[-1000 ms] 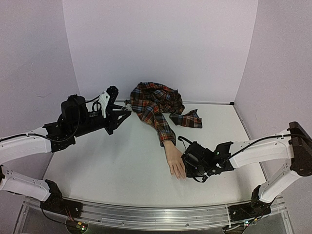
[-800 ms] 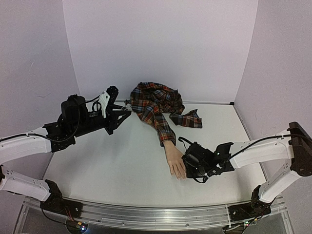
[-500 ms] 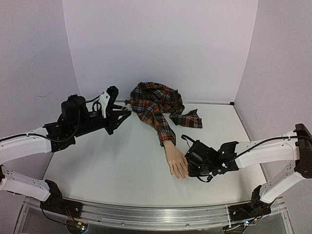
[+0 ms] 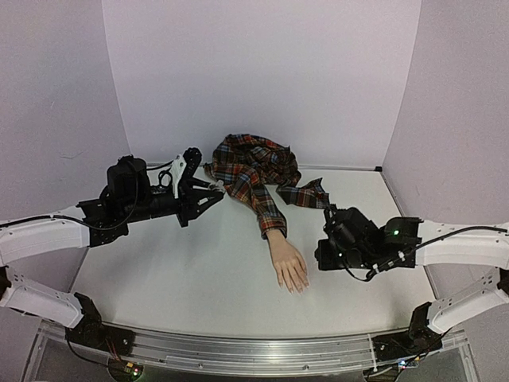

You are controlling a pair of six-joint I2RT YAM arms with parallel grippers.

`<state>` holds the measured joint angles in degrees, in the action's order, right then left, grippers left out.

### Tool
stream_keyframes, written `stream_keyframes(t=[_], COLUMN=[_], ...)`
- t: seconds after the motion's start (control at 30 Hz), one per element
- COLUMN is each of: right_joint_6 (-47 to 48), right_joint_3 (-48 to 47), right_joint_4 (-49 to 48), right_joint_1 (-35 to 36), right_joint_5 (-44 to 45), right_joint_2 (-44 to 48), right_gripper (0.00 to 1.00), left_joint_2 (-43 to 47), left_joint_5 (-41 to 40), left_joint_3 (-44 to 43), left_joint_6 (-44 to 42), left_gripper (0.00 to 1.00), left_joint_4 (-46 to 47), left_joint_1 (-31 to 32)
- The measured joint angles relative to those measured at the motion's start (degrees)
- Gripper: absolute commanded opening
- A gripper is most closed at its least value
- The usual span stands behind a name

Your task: Paint the nails

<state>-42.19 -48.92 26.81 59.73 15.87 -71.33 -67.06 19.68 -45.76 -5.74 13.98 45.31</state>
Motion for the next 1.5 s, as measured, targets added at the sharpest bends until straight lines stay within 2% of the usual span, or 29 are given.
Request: stream_keyframes(t=[0.2, 0.4, 0.6, 0.87, 1.5], right_joint_6=[11.17, 19.14, 23.84, 25.43, 24.62], right_joint_3=[-11.47, -20.91, -28.29, -34.25, -35.73], right_joint_4=[-3.07, -5.23, -5.44, -5.39, -4.87], right_joint_1=[-2.12, -1.11, 1.37, 2.65, 2.73], right_joint_5=[-10.11, -20.64, -26.14, -28.38, -25.76], right_joint_2=[3.67, 1.04, -5.24, -10.09, -12.89], right_gripper=[0.00, 0.00, 0.00, 0.00, 0.00], left_joint_2=[-3.62, -4.97, -4.94, -4.94, -4.90], left_joint_5=[15.66, 21.52, 22.34, 21.44, 20.19], left_joint_3=[0.04, 1.54, 2.95, 3.50, 3.50], left_joint_6=[-0.20, -0.37, -1.72, -3.66, -4.92], left_gripper=[0.00, 0.00, 0.00, 0.00, 0.00], left_joint_4=[6.19, 11.34, 12.12, 11.54, 11.44], left_joint_1=[0.05, 0.60, 1.62, 1.94, 2.76])
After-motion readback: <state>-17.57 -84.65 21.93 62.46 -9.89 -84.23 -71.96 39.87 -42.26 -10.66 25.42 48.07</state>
